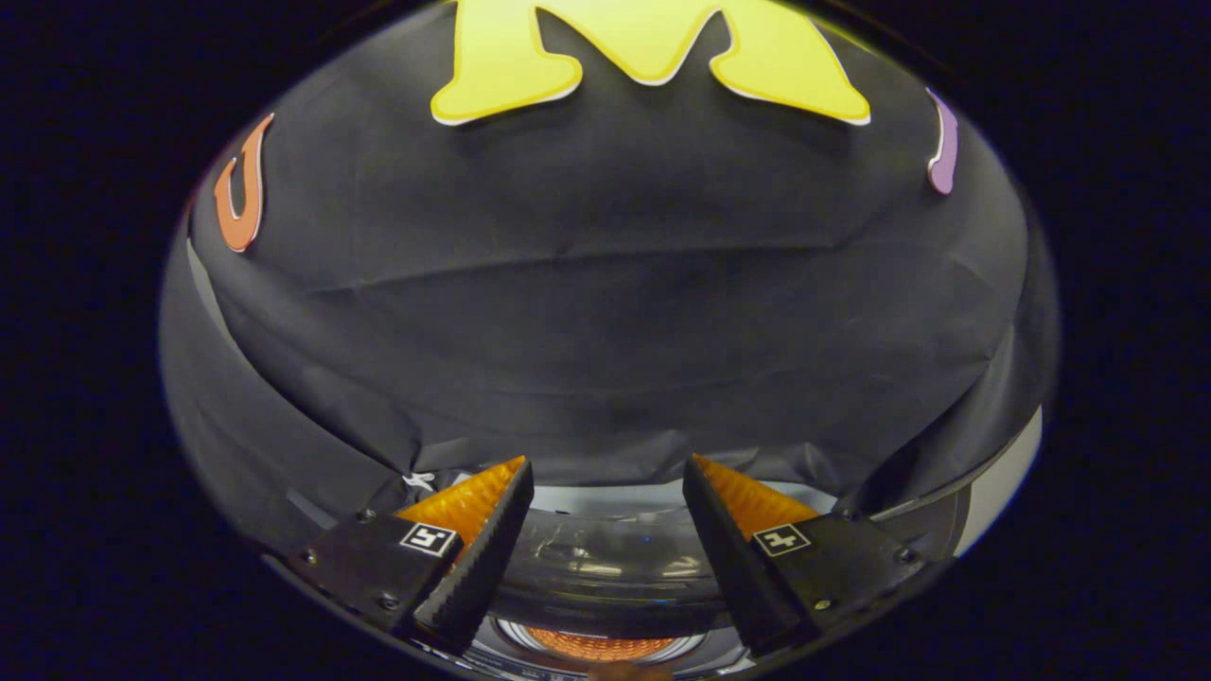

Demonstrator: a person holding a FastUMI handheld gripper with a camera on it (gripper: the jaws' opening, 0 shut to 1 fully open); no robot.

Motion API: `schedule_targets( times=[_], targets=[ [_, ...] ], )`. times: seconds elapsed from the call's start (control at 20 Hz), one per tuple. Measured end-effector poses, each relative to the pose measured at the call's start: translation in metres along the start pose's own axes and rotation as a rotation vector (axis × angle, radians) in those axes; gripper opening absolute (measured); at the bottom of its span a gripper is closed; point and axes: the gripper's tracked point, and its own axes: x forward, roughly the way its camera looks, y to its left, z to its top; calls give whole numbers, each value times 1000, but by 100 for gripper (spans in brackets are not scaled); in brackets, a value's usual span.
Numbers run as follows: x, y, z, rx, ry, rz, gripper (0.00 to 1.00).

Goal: Put the clothes into the washing machine and then close the washing machine lid.

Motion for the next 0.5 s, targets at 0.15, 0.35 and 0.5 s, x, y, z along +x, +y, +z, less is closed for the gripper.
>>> schedule_targets(
  times=[0.15, 0.35, 0.5],
  targets=[
    [0, 2, 1, -3, -20, 10, 99],
    [-4, 2, -3, -8, -32, 15, 99],
    [-9, 3, -7, -13, -47, 19, 99]
  ],
)
